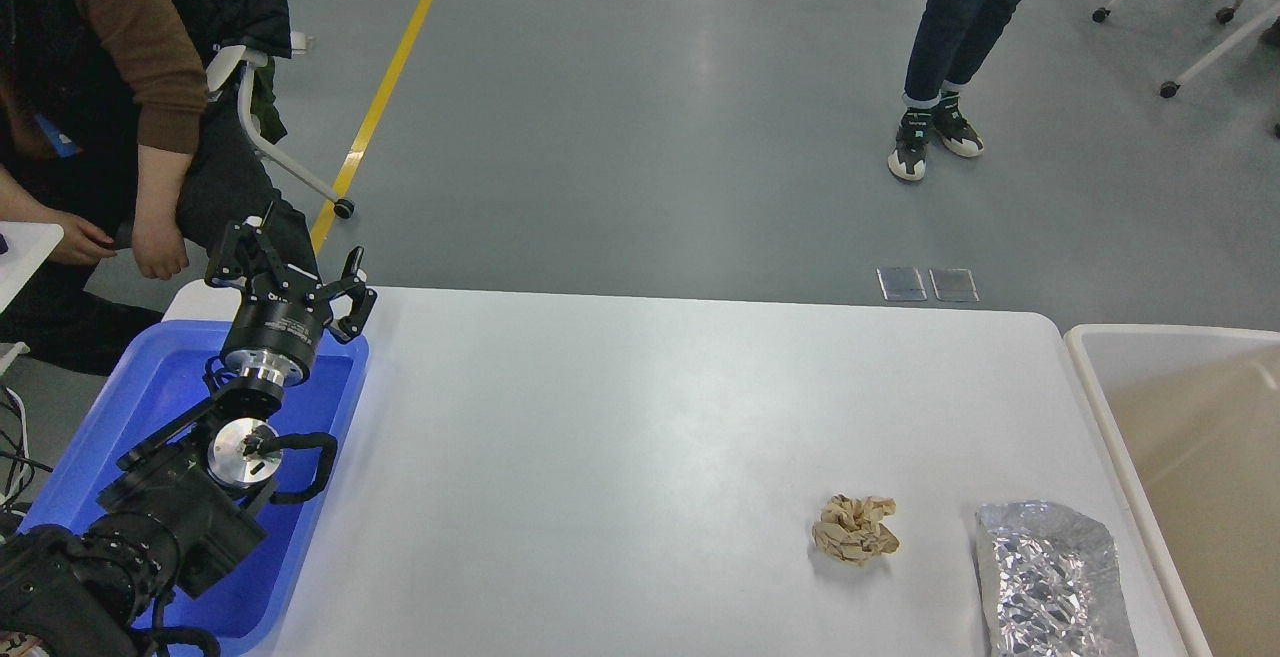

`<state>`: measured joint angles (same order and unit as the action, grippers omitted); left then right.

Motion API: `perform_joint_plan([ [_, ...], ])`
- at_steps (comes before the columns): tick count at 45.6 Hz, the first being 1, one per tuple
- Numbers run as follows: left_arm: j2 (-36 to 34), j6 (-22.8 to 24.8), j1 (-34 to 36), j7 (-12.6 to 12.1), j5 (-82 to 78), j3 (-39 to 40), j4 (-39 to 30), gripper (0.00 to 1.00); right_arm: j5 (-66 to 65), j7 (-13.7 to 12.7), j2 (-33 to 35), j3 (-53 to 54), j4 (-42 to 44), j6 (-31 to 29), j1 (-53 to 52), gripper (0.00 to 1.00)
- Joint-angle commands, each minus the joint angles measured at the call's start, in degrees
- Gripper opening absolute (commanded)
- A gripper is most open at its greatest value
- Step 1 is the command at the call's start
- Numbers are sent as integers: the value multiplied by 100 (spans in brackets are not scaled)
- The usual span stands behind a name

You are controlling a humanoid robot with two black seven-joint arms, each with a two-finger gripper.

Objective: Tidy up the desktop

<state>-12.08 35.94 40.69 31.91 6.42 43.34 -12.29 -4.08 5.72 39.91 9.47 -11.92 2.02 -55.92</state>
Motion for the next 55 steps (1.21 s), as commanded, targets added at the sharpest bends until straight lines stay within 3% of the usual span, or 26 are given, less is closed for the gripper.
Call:
perform_joint_plan([
  [1,4,0,0,0,0,-1,-1,100,4,8,684,1073,-1303,-18,-428,100],
  [20,4,0,0,0,9,-1,-1,100,-5,17,1062,3306,-2789,-27,-824,100],
  [38,4,0,0,0,0,-1,-1,100,4,17,1098,4018,-3361,-677,-736,100],
  [55,4,0,-9,0,0,-1,-1,100,4,52,615,4282,-3449,-826,318,100],
])
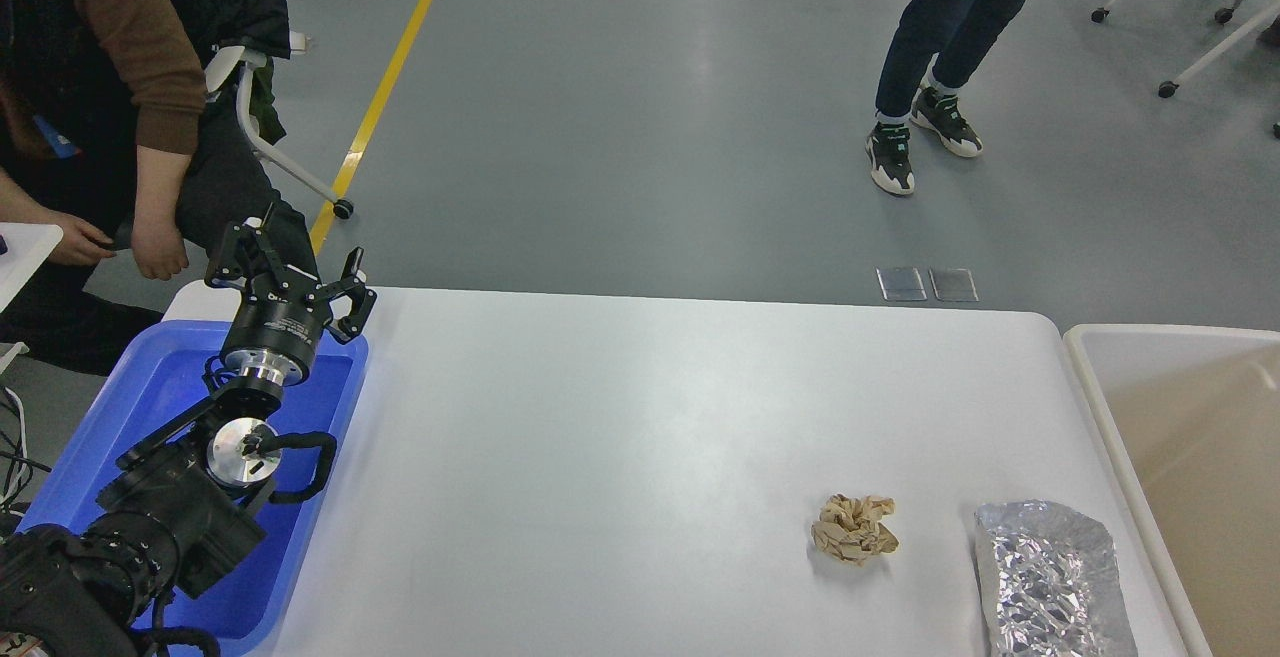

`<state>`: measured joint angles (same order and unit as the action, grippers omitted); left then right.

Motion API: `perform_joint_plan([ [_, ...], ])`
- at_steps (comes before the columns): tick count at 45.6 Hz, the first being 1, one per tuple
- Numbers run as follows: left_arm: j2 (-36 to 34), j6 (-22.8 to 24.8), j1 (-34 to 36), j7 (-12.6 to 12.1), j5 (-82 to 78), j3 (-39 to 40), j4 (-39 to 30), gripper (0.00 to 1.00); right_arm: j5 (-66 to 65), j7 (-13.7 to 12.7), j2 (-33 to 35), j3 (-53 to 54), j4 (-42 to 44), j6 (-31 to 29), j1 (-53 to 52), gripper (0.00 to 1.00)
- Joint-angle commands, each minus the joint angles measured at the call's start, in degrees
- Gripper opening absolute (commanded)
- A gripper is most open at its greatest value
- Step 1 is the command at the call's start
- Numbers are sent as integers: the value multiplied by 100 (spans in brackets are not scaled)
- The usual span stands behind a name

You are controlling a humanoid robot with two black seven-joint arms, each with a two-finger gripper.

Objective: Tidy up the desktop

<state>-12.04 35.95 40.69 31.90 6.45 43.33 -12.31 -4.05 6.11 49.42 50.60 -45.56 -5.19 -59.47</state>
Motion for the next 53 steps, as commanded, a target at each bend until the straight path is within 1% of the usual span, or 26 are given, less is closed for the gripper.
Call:
perform_joint_plan([
  [1,0,0,0,0,-4,0,0,100,1,13,-415,179,-85,-96,760,100],
  [5,0,0,1,0,-4,0,0,100,1,48,-661,179,-76,-96,1077,100],
  [8,0,0,1,0,-4,0,0,100,1,232,-872,187,-76,-96,1340,100],
  [15,0,0,-8,0,-4,0,0,100,1,1093,-1224,179,-76,-96,1710,100],
  [18,0,0,1,0,-4,0,0,100,-8,1331,-1373,170,-76,-105,1868,100],
  [19,0,0,1,0,-4,0,0,100,-8,1366,-1426,170,-76,-105,1921,100],
  [21,0,0,1,0,5,0,0,100,-17,1402,-1540,161,-76,-105,2035,100],
  [33,0,0,0,0,-4,0,0,100,-17,1402,-2015,126,-50,-105,2545,100],
  [53,0,0,1,0,-4,0,0,100,-25,1402,-2129,100,-32,-105,2765,100],
])
